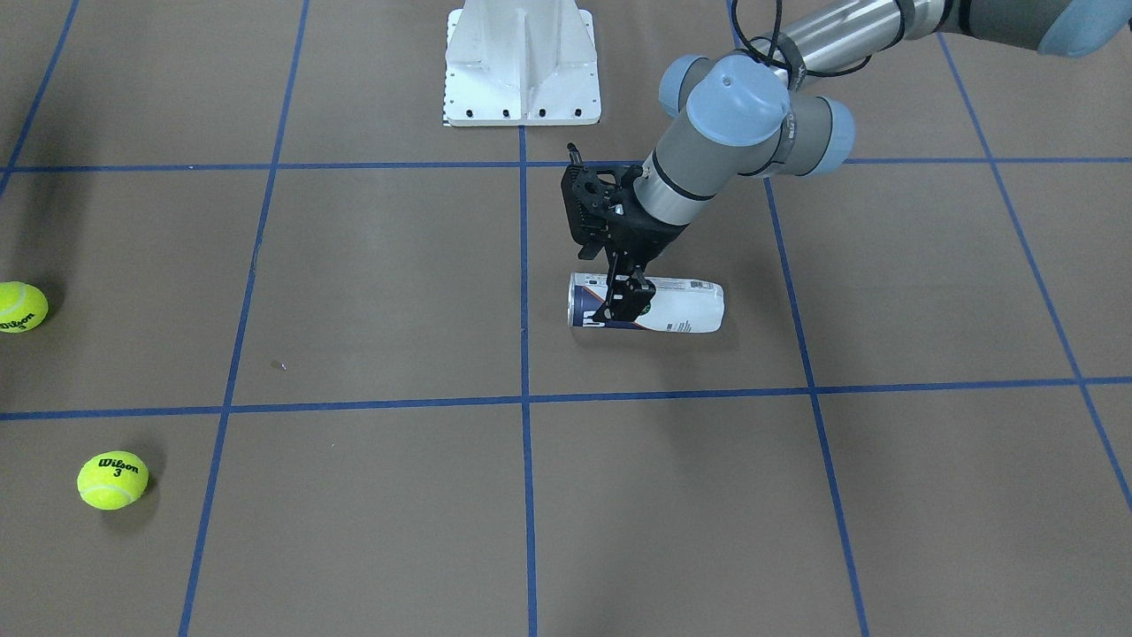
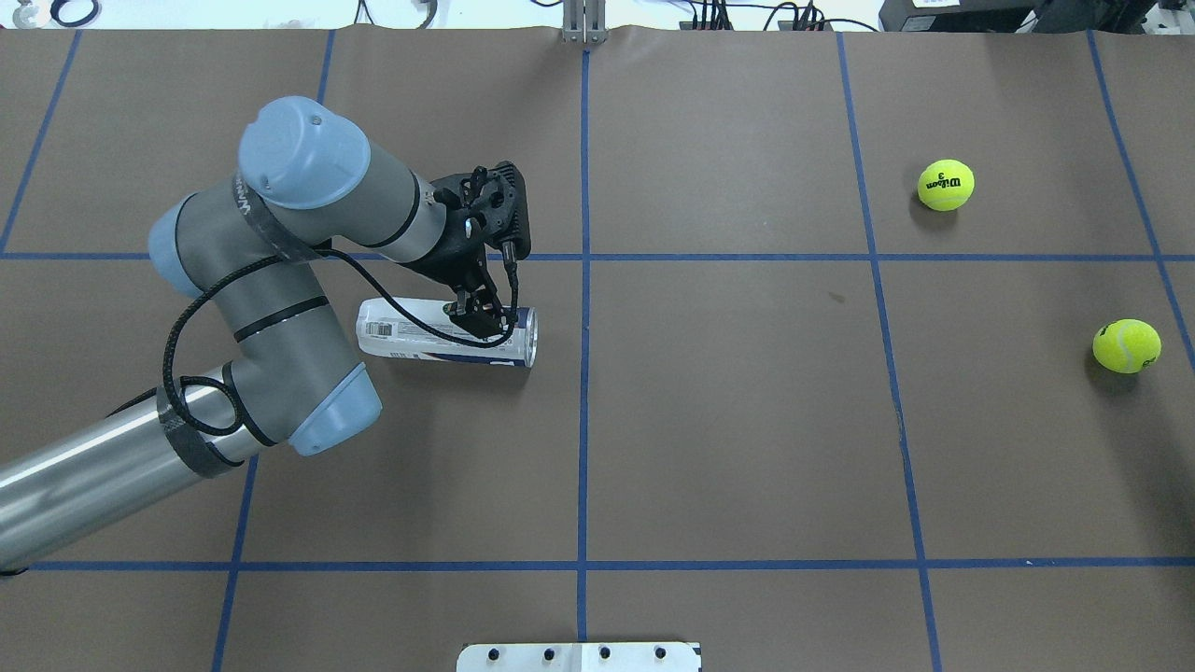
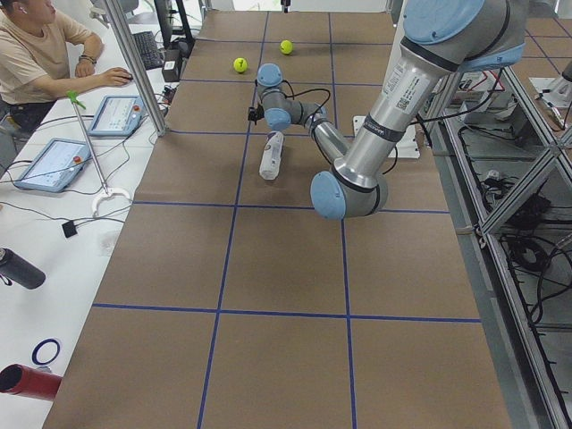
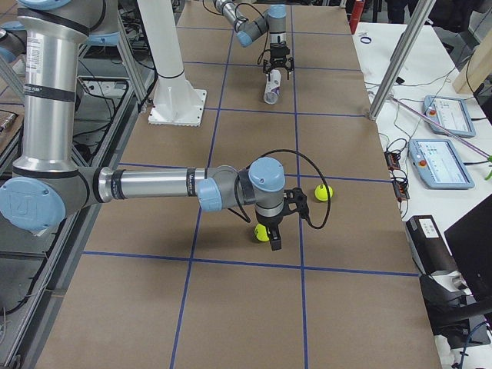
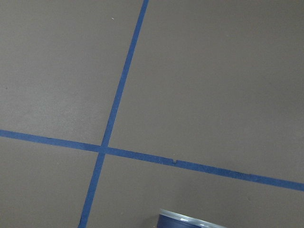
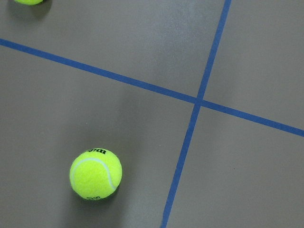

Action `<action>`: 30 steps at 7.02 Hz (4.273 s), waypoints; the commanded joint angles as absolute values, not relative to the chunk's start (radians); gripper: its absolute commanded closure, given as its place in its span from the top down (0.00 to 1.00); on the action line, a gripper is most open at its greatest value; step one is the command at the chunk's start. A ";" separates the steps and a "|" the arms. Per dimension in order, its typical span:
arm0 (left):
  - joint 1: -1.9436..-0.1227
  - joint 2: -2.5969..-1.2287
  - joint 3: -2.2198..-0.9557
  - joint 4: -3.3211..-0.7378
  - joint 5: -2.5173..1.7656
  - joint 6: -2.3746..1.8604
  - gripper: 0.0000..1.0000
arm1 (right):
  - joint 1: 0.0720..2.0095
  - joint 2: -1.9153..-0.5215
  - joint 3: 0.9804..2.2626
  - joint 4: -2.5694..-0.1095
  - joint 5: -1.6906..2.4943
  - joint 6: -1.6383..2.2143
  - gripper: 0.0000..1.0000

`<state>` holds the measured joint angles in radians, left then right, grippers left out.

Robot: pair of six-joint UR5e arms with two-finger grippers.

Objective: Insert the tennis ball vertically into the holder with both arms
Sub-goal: 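Move the left gripper down onto the clear holder lying on its side, then close the left gripper around the clear holder's body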

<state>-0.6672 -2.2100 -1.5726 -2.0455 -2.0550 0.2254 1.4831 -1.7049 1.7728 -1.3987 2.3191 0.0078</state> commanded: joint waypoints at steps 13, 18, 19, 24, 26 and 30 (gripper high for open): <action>-0.546 -2.249 -1.427 -2.052 -1.982 0.268 0.99 | 1.482 -1.700 1.770 -1.397 2.324 0.074 1.00; -0.545 -2.287 -1.384 -2.054 -1.962 0.270 0.94 | 1.482 -1.700 1.767 -1.397 2.324 0.074 1.00; -0.545 -2.289 -1.385 -2.054 -1.962 0.270 0.86 | 1.482 -1.700 1.767 -1.397 2.324 0.074 1.00; -0.549 -2.286 -1.388 -2.054 -1.962 0.270 0.96 | 1.483 -1.701 1.767 -1.397 2.324 0.072 1.00; -0.551 -2.281 -1.390 -2.057 -1.962 0.270 0.98 | 1.482 -1.700 1.767 -1.397 2.324 0.072 1.00; -0.552 -2.279 -1.390 -2.056 -1.962 0.270 0.88 | 1.482 -1.701 1.767 -1.399 2.324 0.072 1.00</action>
